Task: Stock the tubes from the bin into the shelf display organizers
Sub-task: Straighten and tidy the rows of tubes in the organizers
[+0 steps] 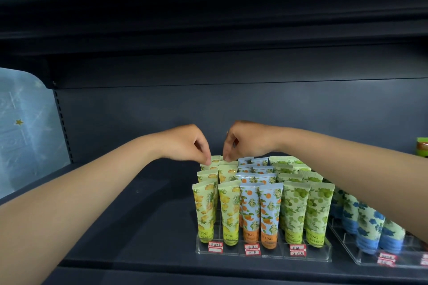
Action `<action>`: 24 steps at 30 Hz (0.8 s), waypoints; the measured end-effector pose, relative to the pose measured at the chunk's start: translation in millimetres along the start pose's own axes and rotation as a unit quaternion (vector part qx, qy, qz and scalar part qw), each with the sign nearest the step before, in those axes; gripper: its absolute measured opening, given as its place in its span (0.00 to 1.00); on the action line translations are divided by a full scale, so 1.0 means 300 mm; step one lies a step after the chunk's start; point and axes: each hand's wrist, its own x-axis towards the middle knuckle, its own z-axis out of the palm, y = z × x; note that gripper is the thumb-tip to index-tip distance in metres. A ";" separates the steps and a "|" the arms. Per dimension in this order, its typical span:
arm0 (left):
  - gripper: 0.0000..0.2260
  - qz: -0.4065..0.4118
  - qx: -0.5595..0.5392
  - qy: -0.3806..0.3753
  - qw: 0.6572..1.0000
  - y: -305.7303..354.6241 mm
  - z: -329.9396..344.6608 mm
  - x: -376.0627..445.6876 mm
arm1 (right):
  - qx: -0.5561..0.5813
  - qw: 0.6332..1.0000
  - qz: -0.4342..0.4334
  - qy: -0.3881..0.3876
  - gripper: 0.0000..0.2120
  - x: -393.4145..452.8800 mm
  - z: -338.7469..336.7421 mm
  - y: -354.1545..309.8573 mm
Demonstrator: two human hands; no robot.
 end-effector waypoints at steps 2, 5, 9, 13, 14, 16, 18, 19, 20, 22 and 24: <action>0.03 -0.001 -0.007 -0.014 1.000 -0.001 0.003 -0.007 | 0.003 1.000 -0.003 0.007 0.05 0.000 0.000 0.002; 0.04 -0.004 -0.009 -0.021 1.000 0.002 0.011 -0.011 | 0.003 1.000 -0.002 -0.001 0.04 0.002 0.005 -0.001; 0.05 -0.009 -0.005 -0.027 1.000 0.009 0.013 -0.018 | 0.002 1.000 0.000 -0.011 0.05 0.002 0.009 -0.004; 0.06 -0.018 -0.002 -0.024 1.000 0.008 0.007 -0.024 | -0.008 1.000 0.004 -0.022 0.06 -0.001 0.012 -0.005; 0.06 -0.020 -0.002 -0.025 0.999 0.008 0.006 -0.025 | -0.009 1.000 0.003 -0.023 0.05 -0.002 0.013 -0.006; 0.07 -0.019 -0.005 -0.034 0.999 0.009 0.004 -0.029 | -0.007 1.000 0.000 -0.022 0.04 -0.006 0.014 -0.010; 0.05 -0.013 -0.007 -0.047 0.999 0.012 0.004 -0.034 | -0.007 1.000 -0.007 -0.022 0.03 -0.012 0.015 -0.018; 0.03 -0.009 -0.006 -0.053 0.999 0.014 0.005 -0.036 | -0.010 1.000 -0.011 -0.021 0.02 -0.015 0.016 -0.022; 0.03 -0.003 -0.002 -0.057 0.998 0.015 0.007 -0.038 | -0.014 1.000 -0.015 -0.021 0.02 -0.019 0.016 -0.025; 0.05 0.004 0.009 -0.053 0.999 0.016 0.012 -0.038 | -0.022 0.999 -0.021 -0.021 0.03 -0.028 0.017 -0.032; 0.07 0.006 0.017 -0.039 0.999 0.013 0.016 -0.035 | -0.031 0.999 -0.022 -0.023 0.03 -0.036 0.014 -0.038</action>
